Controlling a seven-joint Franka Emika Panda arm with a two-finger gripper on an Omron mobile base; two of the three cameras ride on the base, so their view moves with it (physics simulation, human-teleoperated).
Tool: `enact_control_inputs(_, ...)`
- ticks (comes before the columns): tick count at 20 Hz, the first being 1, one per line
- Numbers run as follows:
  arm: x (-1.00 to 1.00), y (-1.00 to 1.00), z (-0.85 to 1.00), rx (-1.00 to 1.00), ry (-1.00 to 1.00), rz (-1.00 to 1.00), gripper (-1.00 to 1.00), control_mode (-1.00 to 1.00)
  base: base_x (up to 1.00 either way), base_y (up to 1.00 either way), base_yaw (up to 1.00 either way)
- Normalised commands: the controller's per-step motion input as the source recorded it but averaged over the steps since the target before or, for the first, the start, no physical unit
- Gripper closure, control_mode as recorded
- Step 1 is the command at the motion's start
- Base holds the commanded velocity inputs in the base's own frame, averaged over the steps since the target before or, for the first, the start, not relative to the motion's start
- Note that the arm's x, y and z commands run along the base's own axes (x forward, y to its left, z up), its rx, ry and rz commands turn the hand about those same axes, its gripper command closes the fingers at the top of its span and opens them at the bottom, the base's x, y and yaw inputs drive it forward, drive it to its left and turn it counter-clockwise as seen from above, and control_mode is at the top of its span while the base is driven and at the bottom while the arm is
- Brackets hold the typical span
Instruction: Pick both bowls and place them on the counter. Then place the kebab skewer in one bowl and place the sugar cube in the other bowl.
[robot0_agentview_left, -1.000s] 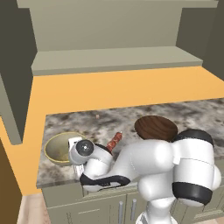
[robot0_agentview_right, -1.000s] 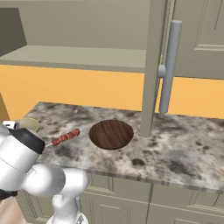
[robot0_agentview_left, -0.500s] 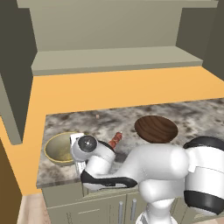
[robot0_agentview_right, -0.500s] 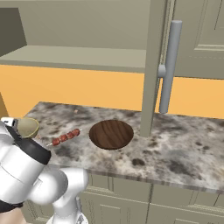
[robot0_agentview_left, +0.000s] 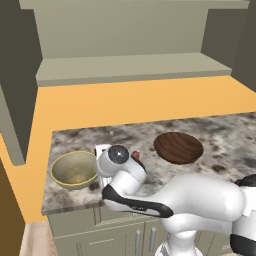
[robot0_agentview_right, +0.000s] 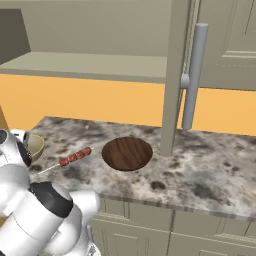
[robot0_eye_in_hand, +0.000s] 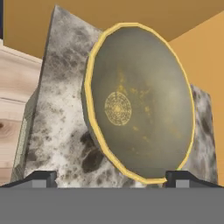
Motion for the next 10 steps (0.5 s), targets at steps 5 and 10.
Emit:
enact_control_inputs(5,-0.01,-0.69,-0.02,0.21,0.0,0.01,-1.0,-1.0,0.0,0.0,0.0)
enact_control_inputs(10,0.12,-0.25,-0.05,0.23,0.01,0.03,-1.0,-1.0,0.0,0.0,0.0)
